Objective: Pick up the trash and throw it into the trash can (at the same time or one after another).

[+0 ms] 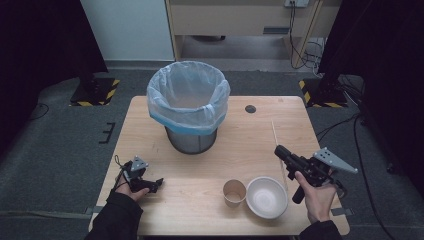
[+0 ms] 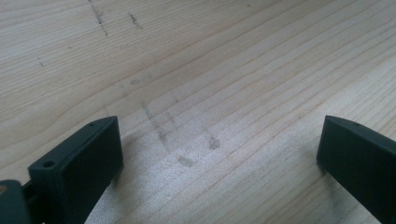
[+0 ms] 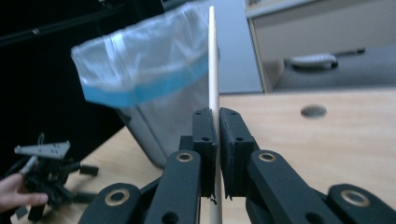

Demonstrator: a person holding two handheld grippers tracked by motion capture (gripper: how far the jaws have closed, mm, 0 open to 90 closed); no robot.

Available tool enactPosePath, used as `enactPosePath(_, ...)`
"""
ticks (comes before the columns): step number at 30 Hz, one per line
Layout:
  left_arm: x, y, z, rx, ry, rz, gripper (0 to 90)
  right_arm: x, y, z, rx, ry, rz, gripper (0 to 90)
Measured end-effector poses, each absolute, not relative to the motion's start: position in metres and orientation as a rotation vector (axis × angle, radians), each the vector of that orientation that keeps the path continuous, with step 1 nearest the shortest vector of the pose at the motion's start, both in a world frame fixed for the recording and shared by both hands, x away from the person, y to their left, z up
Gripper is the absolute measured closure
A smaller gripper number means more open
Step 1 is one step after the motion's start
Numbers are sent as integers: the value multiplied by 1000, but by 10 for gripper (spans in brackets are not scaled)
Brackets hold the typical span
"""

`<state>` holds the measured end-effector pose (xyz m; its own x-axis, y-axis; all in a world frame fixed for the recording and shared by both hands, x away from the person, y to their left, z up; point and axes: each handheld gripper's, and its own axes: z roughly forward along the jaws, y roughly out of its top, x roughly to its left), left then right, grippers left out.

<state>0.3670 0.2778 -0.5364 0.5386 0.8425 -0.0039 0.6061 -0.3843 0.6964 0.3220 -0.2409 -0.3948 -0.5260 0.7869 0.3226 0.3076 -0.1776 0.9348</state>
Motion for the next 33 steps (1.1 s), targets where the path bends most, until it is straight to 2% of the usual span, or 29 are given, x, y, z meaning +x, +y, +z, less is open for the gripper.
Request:
enactPosePath(17, 367, 278, -536, 2124, 1165, 467, 0, 355, -227, -338, 1147, 1562, 1881, 860)
enactPosePath(33, 367, 278, -536, 2126, 1164, 466, 0, 387, -194, -285, 1041, 1505, 1969, 859)
